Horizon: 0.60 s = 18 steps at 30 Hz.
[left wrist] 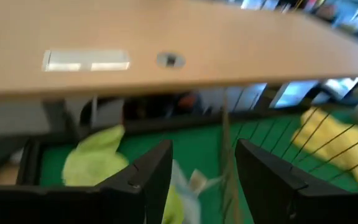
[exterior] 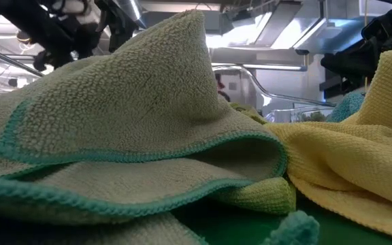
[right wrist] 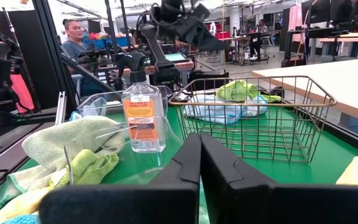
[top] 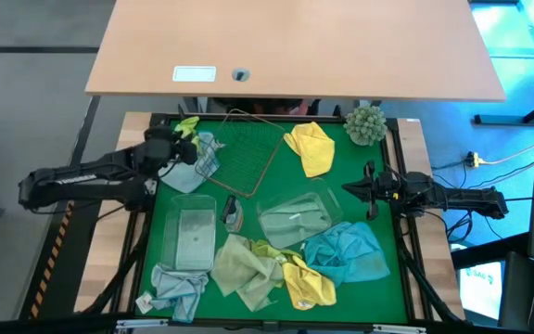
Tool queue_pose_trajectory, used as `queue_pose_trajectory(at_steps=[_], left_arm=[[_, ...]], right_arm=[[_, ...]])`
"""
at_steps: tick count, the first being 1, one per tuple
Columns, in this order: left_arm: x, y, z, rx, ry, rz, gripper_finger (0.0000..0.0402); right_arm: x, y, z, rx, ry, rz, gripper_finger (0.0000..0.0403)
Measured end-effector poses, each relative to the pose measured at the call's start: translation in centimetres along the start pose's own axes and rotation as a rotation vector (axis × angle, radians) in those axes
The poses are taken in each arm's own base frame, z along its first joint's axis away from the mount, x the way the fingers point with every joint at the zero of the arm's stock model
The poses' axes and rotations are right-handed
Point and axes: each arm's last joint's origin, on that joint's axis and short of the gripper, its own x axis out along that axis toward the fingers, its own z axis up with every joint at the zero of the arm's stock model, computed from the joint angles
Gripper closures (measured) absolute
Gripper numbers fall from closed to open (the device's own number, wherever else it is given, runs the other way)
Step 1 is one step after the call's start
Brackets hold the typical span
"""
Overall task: Sort microfiber towel by color & place in baskets
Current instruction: Put the top dark green towel into the wire basket
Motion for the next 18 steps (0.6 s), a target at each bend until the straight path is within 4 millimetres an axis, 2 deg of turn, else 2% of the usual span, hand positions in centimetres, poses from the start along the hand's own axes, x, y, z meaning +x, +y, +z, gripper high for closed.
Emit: queue_pose_trajectory(at_steps=[9, 13, 18], left_arm=[[2.3, 1.6, -0.8, -0.021, 0.192, 0.134, 0.0230], [3.1, 1.8, -1.0, -0.039, 0.273, 0.115, 0.0230], [3.7, 1.9, -1.5, 0.033, 0.386, 0.066, 0.0230]], right_arm=[[0.0, 0.0, 0.0, 0.000, 0.000, 0.000, 0.0400], [0.0, 0.0, 0.0, 0.000, 0.001, 0.000, 0.0400], [0.0, 0.0, 0.0, 0.000, 0.003, 0.000, 0.0400]])
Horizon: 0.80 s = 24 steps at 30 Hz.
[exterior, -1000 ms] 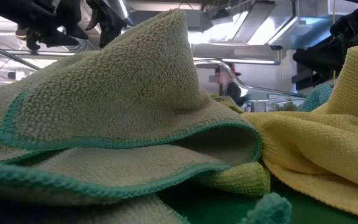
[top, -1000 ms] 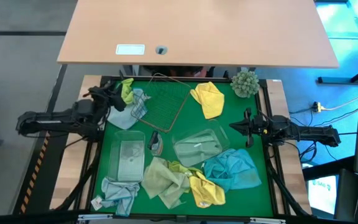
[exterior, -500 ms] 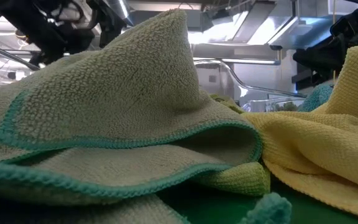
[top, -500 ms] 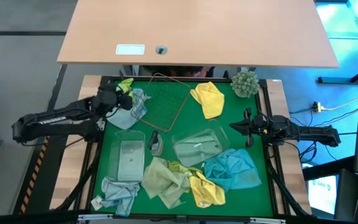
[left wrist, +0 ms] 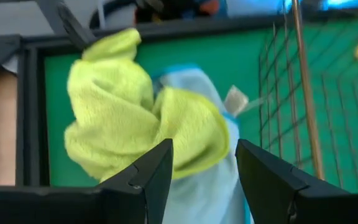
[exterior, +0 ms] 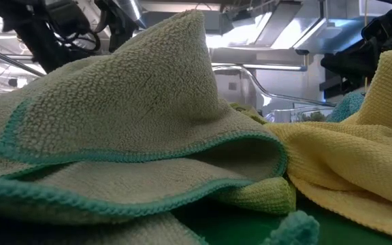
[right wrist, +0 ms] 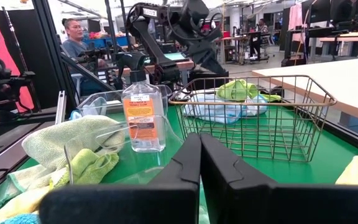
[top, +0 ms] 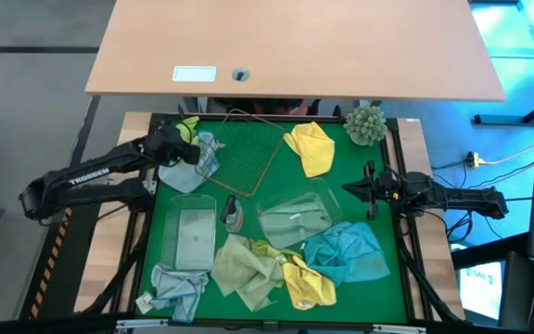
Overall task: Sort microfiber towel by color & place in baskets
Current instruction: Put the top dark green towel into the wire basket
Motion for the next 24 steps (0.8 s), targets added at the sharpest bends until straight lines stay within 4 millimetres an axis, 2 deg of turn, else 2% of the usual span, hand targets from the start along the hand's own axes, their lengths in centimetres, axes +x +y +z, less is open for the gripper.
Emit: queue_pose_trajectory(at_steps=[14, 24], left_arm=[[2.3, 0.5, -0.1, 0.171, 0.088, 0.166, 0.0230], [4.3, -0.1, 0.1, 0.214, 0.131, 0.140, 0.0231]], right_arm=[[0.0, 0.0, -0.1, 0.000, 0.006, -0.001, 0.0400], [0.0, 0.0, -0.1, 0.000, 0.006, -0.001, 0.0400]])
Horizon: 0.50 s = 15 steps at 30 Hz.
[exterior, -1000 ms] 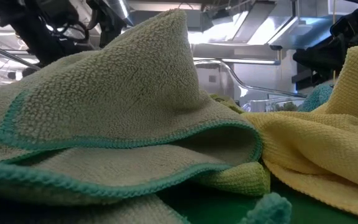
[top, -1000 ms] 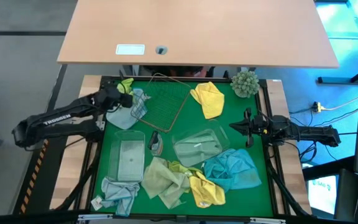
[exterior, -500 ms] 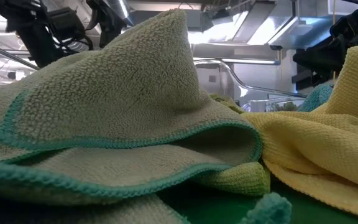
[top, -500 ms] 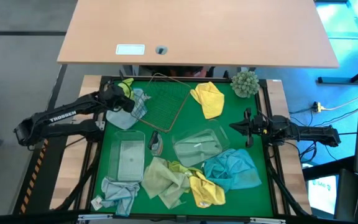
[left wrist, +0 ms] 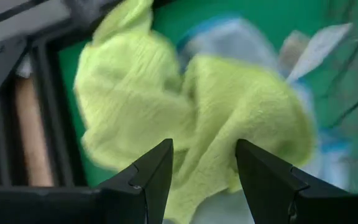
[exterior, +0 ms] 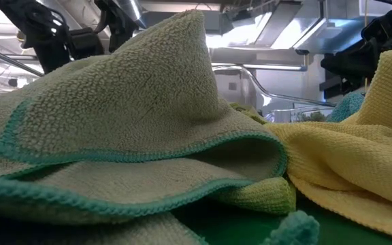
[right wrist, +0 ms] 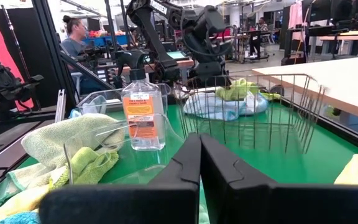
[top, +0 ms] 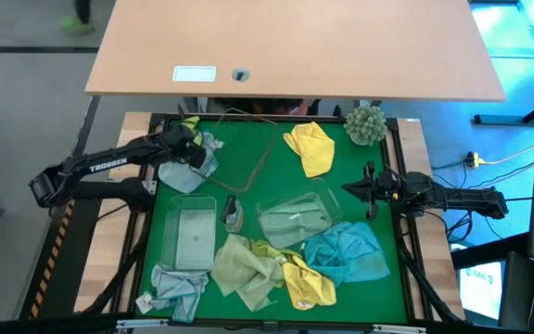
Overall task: Sort microfiber towel by color & place in baskets
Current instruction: Put the top dark green towel into the wire basket
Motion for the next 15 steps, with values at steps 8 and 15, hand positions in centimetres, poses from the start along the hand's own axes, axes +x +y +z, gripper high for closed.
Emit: queue_pose_trajectory(at_steps=[8, 15], left_arm=[[0.03, 0.02, -0.10, -0.010, 0.008, -0.002, 0.0231], [0.02, -0.15, -0.17, -0.033, 0.034, -0.061, 0.0280]], right_arm=[[0.00, -0.02, -0.14, -0.001, 0.015, -0.003, 0.0400], [0.00, -0.03, -0.15, -0.001, 0.016, -0.006, 0.0400]])
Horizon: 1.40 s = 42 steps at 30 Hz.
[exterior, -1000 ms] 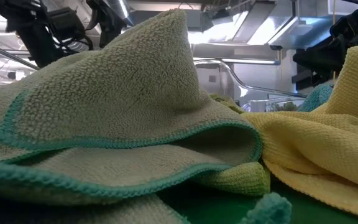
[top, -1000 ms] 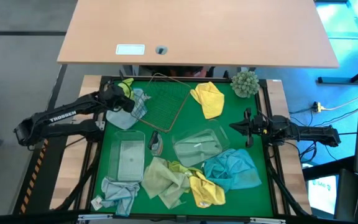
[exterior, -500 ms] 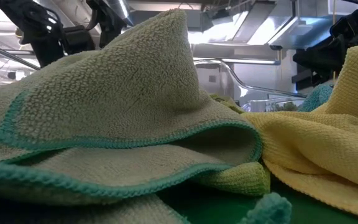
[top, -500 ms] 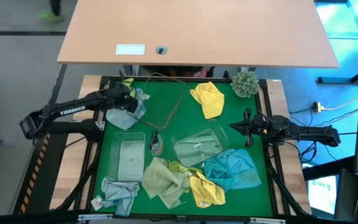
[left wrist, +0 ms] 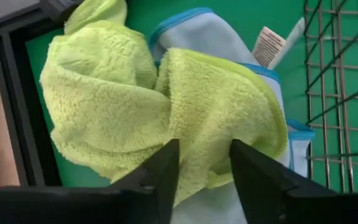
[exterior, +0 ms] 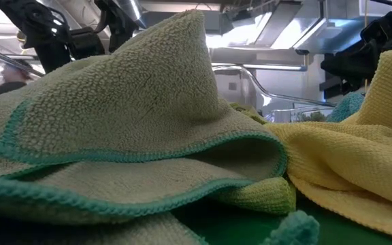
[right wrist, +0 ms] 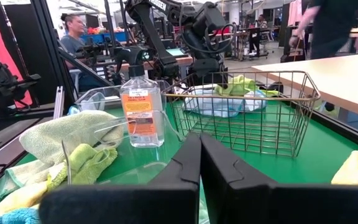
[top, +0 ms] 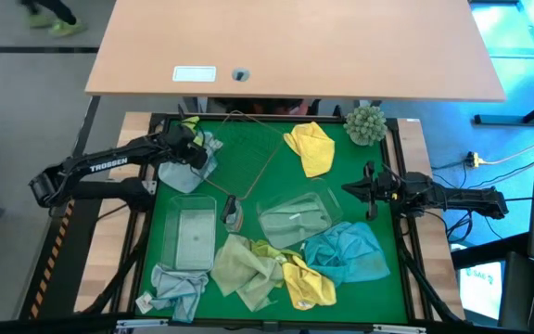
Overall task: Sort microfiber towel by color & place in baskets
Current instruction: Put the top dark green towel into the wire basket
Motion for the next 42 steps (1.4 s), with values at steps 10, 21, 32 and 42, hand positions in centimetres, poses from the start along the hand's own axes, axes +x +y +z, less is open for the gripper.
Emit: queue_pose_trajectory(at_steps=[10, 21, 32, 42], left_arm=[[-0.1, 0.0, 0.5, -0.079, -0.038, -0.013, 0.0397], [-7.8, -0.1, 7.0, -0.118, -0.377, -0.079, 0.0401], [-17.4, -0.3, 12.7, -0.140, -0.724, -0.385, 0.0401], [-20.7, -2.6, 13.3, -0.054, -0.901, -0.788, 0.0401]], right_arm=[[0.0, 0.0, 0.0, 0.000, 0.001, -0.003, 0.0400], [0.0, 0.0, 0.0, 0.000, 0.000, -0.003, 0.0400], [0.0, 0.0, 0.0, 0.000, -0.002, -0.003, 0.0400], [0.0, 0.0, 0.0, 0.000, -0.003, -0.003, 0.0400]])
